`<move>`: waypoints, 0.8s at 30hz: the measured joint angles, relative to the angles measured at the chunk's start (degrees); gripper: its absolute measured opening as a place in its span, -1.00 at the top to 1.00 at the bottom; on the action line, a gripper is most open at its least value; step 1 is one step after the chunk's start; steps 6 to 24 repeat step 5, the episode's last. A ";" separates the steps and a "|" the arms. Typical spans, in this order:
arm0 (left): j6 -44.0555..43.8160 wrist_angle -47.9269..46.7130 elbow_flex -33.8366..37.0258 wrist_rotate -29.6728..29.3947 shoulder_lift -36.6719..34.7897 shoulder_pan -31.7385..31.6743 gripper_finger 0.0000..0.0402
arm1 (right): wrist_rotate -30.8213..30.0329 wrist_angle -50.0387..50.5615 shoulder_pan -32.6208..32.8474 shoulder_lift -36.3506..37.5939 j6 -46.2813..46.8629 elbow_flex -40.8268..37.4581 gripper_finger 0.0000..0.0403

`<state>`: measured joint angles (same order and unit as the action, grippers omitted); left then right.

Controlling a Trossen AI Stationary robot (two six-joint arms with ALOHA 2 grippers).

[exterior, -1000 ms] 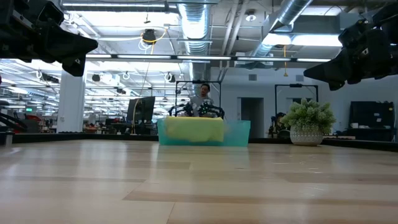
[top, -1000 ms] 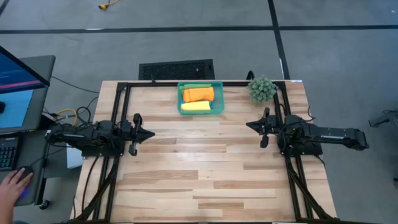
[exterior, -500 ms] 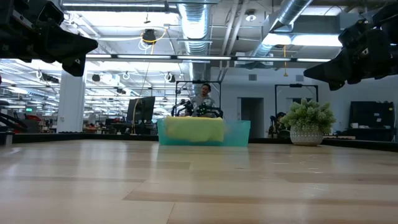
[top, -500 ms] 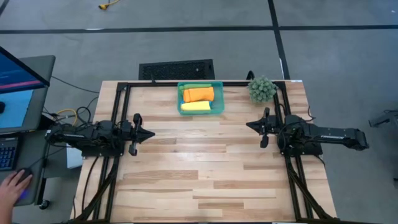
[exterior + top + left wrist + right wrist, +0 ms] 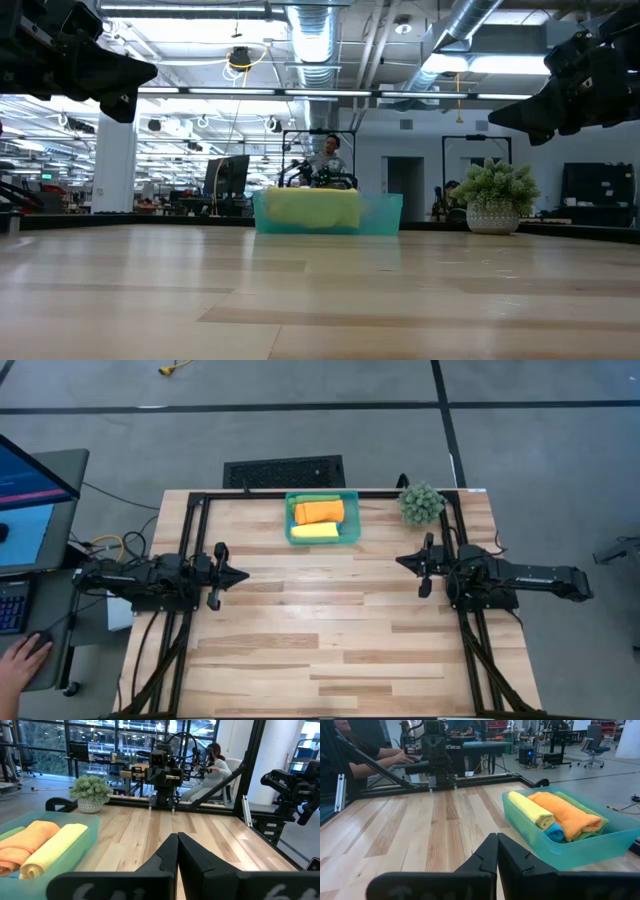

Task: Roll microfiber towels into tight, uniform cylinder then place into a basket
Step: Return to Home Position

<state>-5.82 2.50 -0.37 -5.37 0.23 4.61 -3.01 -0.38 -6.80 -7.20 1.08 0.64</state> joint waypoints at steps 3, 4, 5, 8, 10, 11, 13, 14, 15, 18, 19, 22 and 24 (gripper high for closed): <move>0.00 -0.01 0.00 -0.02 0.01 0.01 1.00 | 0.00 -0.02 0.01 0.02 0.00 0.00 0.83; 0.00 -0.02 -0.01 0.00 0.00 0.01 1.00 | -0.01 -0.02 -0.01 0.00 0.00 0.00 0.84; 0.00 -0.02 -0.01 0.00 0.00 0.01 1.00 | 0.00 0.00 -0.01 0.01 0.00 0.00 0.84; 0.00 -0.02 -0.01 0.00 0.00 0.01 1.00 | 0.00 0.00 -0.01 0.01 0.00 0.00 0.84; 0.00 -0.02 -0.01 0.00 0.00 0.01 1.00 | 0.00 0.00 -0.01 0.01 0.00 0.00 0.84; 0.00 -0.02 -0.01 0.00 0.00 0.01 1.00 | 0.00 0.00 -0.01 0.01 0.00 0.00 0.84; 0.00 -0.02 -0.01 0.00 0.00 0.01 1.00 | 0.00 0.00 -0.01 0.01 0.00 0.00 0.84; 0.00 -0.02 -0.01 0.00 0.00 0.01 1.00 | 0.00 0.00 -0.01 0.01 0.00 0.00 0.84; 0.00 -0.02 -0.01 0.00 0.00 0.01 1.00 | 0.00 0.00 -0.01 0.01 0.00 0.00 0.84; 0.00 -0.02 -0.01 0.00 0.00 0.01 1.00 | 0.00 0.00 -0.01 0.01 0.00 0.00 0.84; 0.00 -0.02 -0.01 0.00 0.00 0.01 1.00 | 0.00 0.00 -0.01 0.01 0.00 0.00 0.84; 0.00 -0.02 -0.01 0.00 0.00 0.01 1.00 | 0.00 0.00 -0.01 0.01 0.00 0.00 0.84; 0.00 -0.02 -0.01 0.00 0.00 0.01 1.00 | 0.00 0.00 -0.01 0.01 0.00 0.00 0.84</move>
